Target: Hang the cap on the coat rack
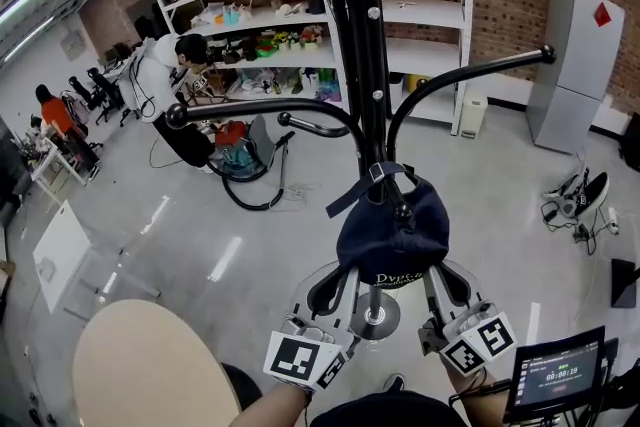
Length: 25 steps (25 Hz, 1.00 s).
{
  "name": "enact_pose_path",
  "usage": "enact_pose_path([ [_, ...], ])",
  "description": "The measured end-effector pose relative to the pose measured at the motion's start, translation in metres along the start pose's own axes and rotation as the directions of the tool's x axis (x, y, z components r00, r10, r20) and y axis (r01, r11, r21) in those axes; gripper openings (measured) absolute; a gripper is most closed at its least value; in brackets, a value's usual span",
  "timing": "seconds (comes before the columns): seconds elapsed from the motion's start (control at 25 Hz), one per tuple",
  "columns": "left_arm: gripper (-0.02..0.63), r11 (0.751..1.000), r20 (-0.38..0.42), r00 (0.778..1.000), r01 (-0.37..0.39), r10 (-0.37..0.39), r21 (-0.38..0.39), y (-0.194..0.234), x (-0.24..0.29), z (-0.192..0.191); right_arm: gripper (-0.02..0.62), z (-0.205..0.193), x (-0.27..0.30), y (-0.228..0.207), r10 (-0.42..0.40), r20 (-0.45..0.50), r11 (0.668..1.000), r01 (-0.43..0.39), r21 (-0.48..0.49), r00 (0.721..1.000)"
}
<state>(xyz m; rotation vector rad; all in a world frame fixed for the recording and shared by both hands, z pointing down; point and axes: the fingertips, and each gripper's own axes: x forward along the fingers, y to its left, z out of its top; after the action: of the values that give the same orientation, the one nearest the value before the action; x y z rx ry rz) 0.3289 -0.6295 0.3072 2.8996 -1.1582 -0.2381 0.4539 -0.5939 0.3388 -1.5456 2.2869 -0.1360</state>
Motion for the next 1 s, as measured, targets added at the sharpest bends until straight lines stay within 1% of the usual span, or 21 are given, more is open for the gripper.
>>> enact_pose_path([
  [0.16,0.015,1.000,-0.003,1.000,-0.015,0.015,0.006,0.002,0.002,0.001,0.012,-0.003,0.004,-0.005,0.004,-0.017,1.000,-0.004,0.019,1.000],
  [0.4,0.015,0.999,-0.004,0.999,-0.044,0.044,-0.017,0.006,-0.001,-0.003,0.012,-0.009,0.005,-0.008,0.006,-0.037,0.999,-0.004,0.043,0.999],
  [0.64,0.017,0.993,-0.021,0.997,-0.078,0.076,-0.090,0.018,-0.006,-0.008,0.013,-0.013,0.008,-0.013,-0.001,-0.049,0.998,0.004,0.064,0.999],
  [0.92,0.017,0.988,-0.053,0.995,-0.096,0.090,-0.120,0.021,-0.023,-0.022,0.014,-0.022,-0.002,-0.017,-0.068,-0.067,0.996,0.072,0.058,0.995],
  [1.0,0.043,0.988,-0.063,0.994,-0.092,0.084,-0.128,0.018,-0.028,-0.025,0.015,-0.024,-0.007,-0.016,-0.075,-0.073,0.995,0.080,0.066,0.995],
])
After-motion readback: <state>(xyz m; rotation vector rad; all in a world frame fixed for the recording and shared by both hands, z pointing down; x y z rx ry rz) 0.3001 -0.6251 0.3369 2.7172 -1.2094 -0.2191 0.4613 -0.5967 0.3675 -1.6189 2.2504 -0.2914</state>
